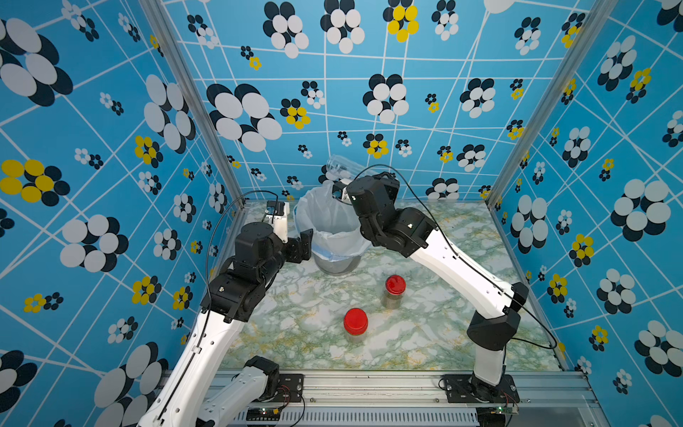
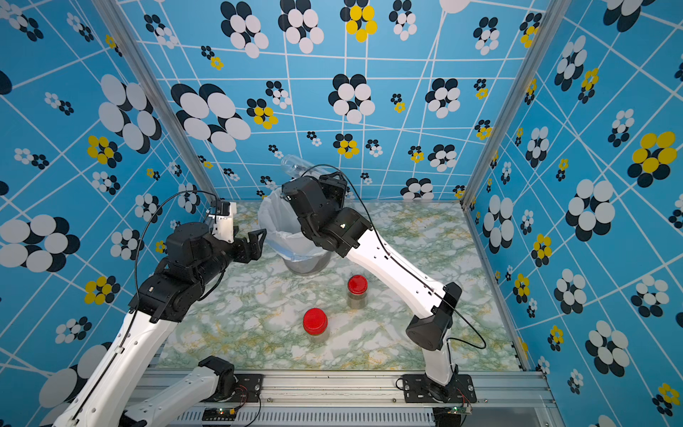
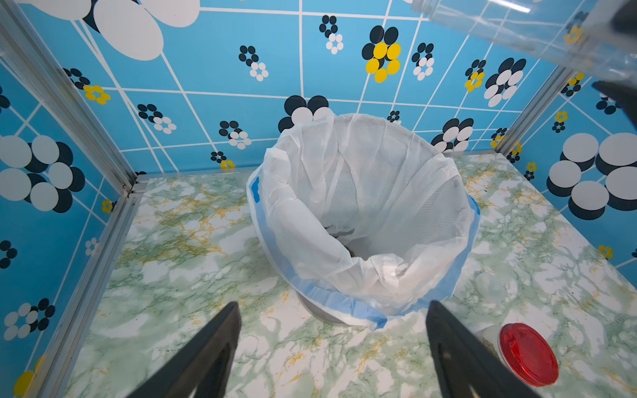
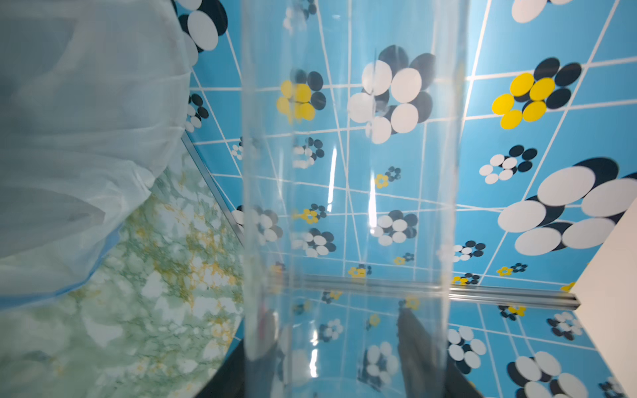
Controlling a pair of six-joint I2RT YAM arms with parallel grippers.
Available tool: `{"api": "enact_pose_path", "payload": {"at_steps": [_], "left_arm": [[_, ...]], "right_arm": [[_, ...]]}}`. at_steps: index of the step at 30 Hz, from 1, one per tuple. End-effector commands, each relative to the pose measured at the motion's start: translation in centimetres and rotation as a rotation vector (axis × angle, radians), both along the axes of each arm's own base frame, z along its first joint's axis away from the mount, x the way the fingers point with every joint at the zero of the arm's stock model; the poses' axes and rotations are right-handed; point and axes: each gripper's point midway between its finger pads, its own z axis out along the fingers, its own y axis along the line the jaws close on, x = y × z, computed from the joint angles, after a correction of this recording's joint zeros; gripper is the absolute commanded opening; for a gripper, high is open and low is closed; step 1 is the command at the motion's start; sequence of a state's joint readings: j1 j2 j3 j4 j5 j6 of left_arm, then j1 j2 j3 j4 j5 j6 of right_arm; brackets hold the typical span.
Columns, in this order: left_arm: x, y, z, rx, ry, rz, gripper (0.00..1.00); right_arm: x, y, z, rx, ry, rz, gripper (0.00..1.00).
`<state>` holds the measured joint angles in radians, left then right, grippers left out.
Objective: Empty moldy mung beans from jars
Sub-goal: Pour the moldy mung beans from the jar into the trash bin, then place the jar at the center of the board.
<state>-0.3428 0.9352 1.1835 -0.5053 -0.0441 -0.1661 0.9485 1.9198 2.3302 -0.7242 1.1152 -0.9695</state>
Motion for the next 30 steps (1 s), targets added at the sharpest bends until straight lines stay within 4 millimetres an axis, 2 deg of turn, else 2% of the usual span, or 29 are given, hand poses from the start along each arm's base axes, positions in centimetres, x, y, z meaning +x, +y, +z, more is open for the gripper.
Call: {"api": "enact_pose_path", "payload": {"at_steps": [1,7,10,12,13,14,17,19,22,24,27,30], "left_arm": [[0.3,-1.0,0.3,-0.041,-0.020,-0.030,0.86],[0.4,-1.4,0.2,-0.053,-0.022,-0.047,0.86],[0.4,-1.5,0.4,-0.052,-0.030,-0.052,0.86],[0.5,-1.6,0.5,-0.049,-0.031,-0.053,0.86],[0.5,-1.7,0.4,-0.047,-0.029,-0.056,0.86],[0.6,-1.7,0.4,-0.046,-0.028,-0.055,0.86],[0.9,-2.1,0.4,-0.052,-0.031,-0.065,0.86],[1.1,-2.9,0.6,-0.070,-0.034,-0.093,0.86],[1.3,-5.6,0.9,-0.095,-0.040,-0.184,0.86],[1.0,-8.7,1.0,-0.086,-0.028,-0.277,0.86],[0.1,-13.6,1.4,-0.068,-0.038,-0.418,0.86],[0.0,-18.0,2.0,-0.196,-0.028,-0.548,0.87]], "right_arm": [[-0.4,-2.5,0.3,0.255,0.008,-0.062,0.26],[-0.7,-5.5,-2.9,0.459,0.009,-0.105,0.24],[-1.8,-7.1,-4.3,0.590,-0.037,-0.085,0.24],[-2.7,-9.0,-4.7,0.697,-0.066,-0.090,0.25],[-3.0,-9.9,-6.2,0.729,-0.052,-0.102,0.25],[-3.5,-10.7,-6.5,0.781,-0.063,-0.095,0.25],[-4.9,-11.9,-7.7,0.894,-0.091,-0.030,0.26],[-6.0,-12.0,-9.0,0.934,-0.084,0.033,0.27],[-7.3,-11.4,-11.1,0.966,-0.029,0.123,0.28],[-7.8,-10.8,-12.8,0.973,0.034,0.155,0.27],[-8.5,-10.6,-14.1,1.019,0.058,0.182,0.27],[-9.3,-10.6,-14.9,1.094,0.048,0.213,0.26]]}}
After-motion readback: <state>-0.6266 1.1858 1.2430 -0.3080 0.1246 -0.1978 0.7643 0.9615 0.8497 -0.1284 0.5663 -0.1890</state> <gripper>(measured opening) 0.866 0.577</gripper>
